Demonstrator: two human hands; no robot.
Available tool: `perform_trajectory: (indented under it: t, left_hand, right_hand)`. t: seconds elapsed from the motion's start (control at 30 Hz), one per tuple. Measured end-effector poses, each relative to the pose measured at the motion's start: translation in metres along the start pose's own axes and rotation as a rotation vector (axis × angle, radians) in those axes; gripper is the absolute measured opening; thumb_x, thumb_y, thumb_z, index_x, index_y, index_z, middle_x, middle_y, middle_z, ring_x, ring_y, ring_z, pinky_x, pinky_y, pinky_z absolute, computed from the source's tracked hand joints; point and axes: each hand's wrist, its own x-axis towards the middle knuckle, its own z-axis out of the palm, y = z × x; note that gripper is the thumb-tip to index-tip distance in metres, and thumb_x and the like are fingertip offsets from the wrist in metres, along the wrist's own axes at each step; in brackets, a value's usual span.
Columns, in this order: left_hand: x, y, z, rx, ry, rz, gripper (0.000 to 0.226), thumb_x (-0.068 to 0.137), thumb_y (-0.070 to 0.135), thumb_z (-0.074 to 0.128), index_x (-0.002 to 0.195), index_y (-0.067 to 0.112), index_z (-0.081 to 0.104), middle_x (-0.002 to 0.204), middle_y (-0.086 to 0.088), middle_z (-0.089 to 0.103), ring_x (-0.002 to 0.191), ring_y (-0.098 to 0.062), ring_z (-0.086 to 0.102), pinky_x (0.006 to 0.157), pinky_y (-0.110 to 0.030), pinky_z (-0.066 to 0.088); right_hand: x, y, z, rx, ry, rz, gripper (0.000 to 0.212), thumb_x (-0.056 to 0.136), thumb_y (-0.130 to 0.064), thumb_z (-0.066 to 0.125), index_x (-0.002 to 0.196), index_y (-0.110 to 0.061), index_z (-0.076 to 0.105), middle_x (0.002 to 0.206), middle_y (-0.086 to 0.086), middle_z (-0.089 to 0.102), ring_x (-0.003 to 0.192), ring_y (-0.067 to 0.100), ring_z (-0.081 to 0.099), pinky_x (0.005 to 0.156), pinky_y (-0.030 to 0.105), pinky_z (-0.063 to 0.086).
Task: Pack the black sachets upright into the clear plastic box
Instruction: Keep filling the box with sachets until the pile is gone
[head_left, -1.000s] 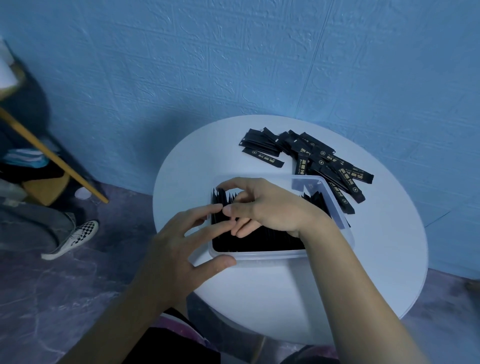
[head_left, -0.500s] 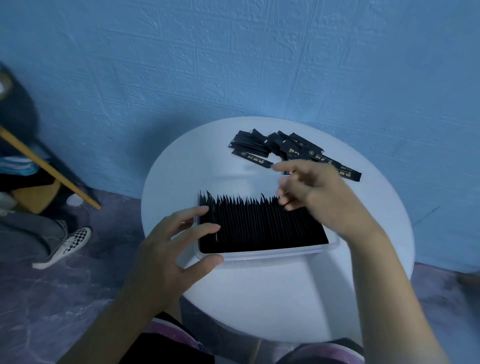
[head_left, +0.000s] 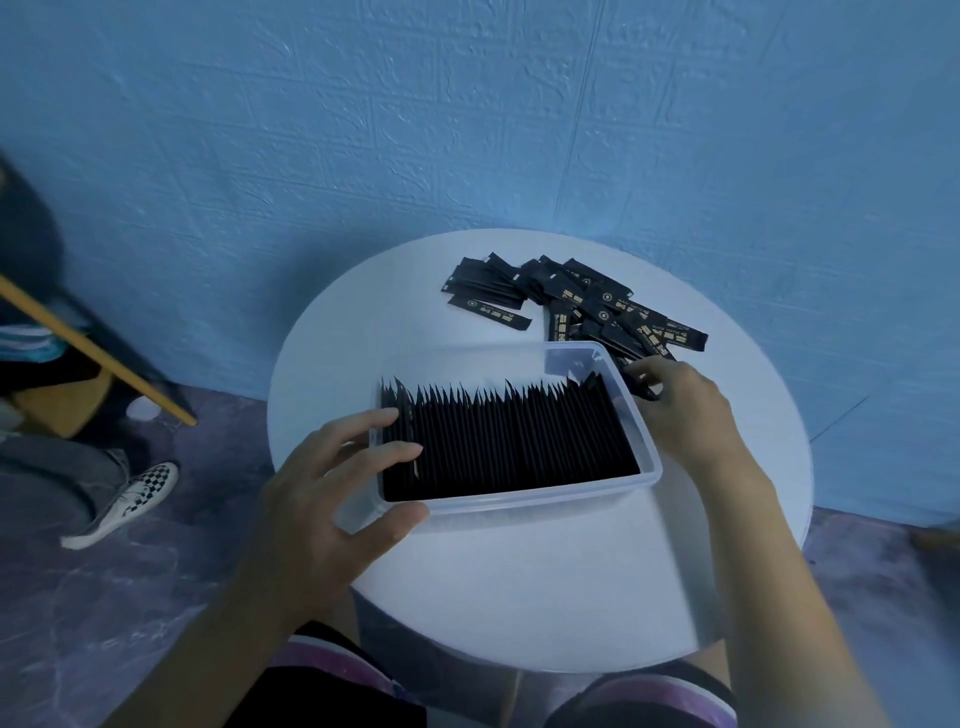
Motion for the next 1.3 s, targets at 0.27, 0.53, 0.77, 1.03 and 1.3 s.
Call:
perform_trajectory:
  t: [0.27, 0.53, 0.77, 1.03, 1.3]
  left_hand:
    - [0.001, -0.001, 0.001, -0.003, 0.013, 0.021, 0.056, 0.094, 0.064, 0.051, 0.114, 0.017, 0.073, 0.136, 0.001, 0.059, 0.116, -0.015, 0.059, 0.095, -0.027, 0.047]
    - [0.0, -0.002, 0.001, 0.0, 0.009, 0.021, 0.056, 0.094, 0.064, 0.051, 0.114, 0.017, 0.073, 0.136, 0.001, 0.059, 0.114, -0.014, 0.06, 0.095, -0.025, 0.047]
    - [0.0, -0.003, 0.001, -0.003, -0.005, 0.013, 0.056, 0.093, 0.066, 0.05, 0.114, 0.018, 0.073, 0.137, 0.004, 0.057, 0.114, -0.013, 0.059, 0.096, -0.024, 0.046]
    - [0.0, -0.001, 0.001, 0.007, 0.012, 0.01, 0.055, 0.092, 0.066, 0.051, 0.113, 0.02, 0.074, 0.136, 0.005, 0.059, 0.111, -0.014, 0.062, 0.09, -0.028, 0.051]
    - [0.0, 0.001, -0.001, 0.019, 0.016, 0.016, 0.046, 0.086, 0.054, 0.062, 0.114, 0.019, 0.074, 0.133, 0.002, 0.06, 0.111, -0.016, 0.062, 0.089, -0.035, 0.055]
  right_hand:
    - [0.001, 0.001, -0.012, 0.065, -0.072, 0.039, 0.029, 0.088, -0.032, 0.072, 0.116, -0.026, 0.066, 0.088, -0.003, 0.065, 0.082, 0.023, 0.06, 0.073, 0.032, 0.04]
    - [0.002, 0.002, -0.014, 0.012, 0.003, 0.026, 0.013, 0.093, -0.028, 0.064, 0.104, -0.024, 0.069, 0.09, -0.004, 0.066, 0.088, 0.025, 0.058, 0.075, 0.032, 0.039]
    - [-0.005, -0.011, -0.024, 0.077, 0.136, 0.02, 0.019, 0.093, -0.023, 0.059, 0.107, -0.022, 0.072, 0.099, 0.002, 0.073, 0.093, 0.028, 0.059, 0.082, 0.033, 0.041]
    - [-0.049, -0.093, -0.049, 0.404, 0.217, -0.233, 0.009, 0.089, -0.026, 0.063, 0.081, -0.021, 0.063, 0.069, -0.01, 0.064, 0.07, 0.016, 0.06, 0.069, 0.034, 0.047]
    - [-0.086, -0.158, 0.013, 0.15, -0.167, -0.287, 0.019, 0.09, -0.037, 0.058, 0.083, -0.02, 0.061, 0.073, -0.001, 0.068, 0.074, 0.025, 0.063, 0.067, 0.033, 0.05]
